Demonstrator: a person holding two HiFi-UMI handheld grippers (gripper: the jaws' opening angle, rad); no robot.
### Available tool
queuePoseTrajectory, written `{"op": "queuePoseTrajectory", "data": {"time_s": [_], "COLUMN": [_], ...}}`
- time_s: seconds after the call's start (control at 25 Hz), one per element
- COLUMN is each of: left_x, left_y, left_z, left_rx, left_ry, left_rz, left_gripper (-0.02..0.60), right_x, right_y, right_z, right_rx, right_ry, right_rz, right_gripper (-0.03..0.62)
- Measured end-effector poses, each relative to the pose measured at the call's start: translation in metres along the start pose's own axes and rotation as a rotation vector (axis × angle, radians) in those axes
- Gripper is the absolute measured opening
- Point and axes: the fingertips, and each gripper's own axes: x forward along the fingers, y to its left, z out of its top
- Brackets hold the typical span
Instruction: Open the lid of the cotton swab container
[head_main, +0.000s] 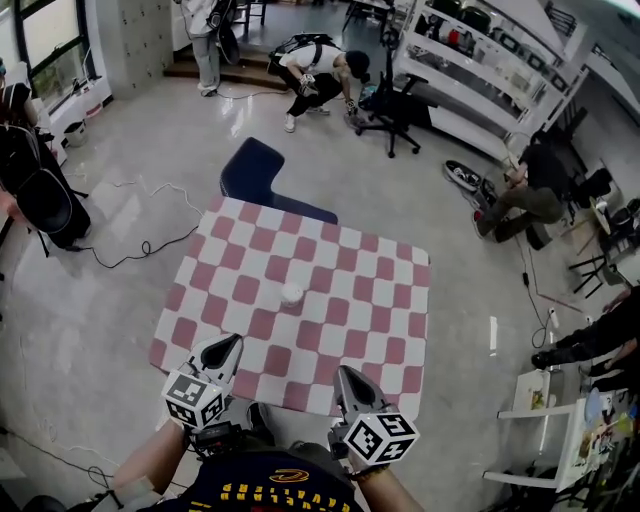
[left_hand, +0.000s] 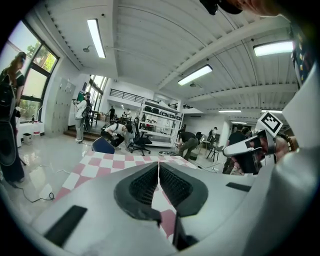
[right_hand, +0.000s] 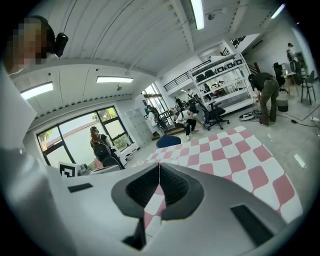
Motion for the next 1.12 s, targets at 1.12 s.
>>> {"op": "queuePoseTrajectory", "data": {"time_s": [1.12], "left_x": [0.169], "left_y": [0.031], "left_z": [-0.097], "left_rx": [0.098], "left_ry": [0.273], "left_rz": [-0.077], "left_gripper": [0.158], "right_x": [0.033], "right_y": [-0.072], "right_z": [0.029], "right_rx": [0.043], "right_ry": [-0.005], "right_rz": [-0.085], "right_gripper": [0.011]}}
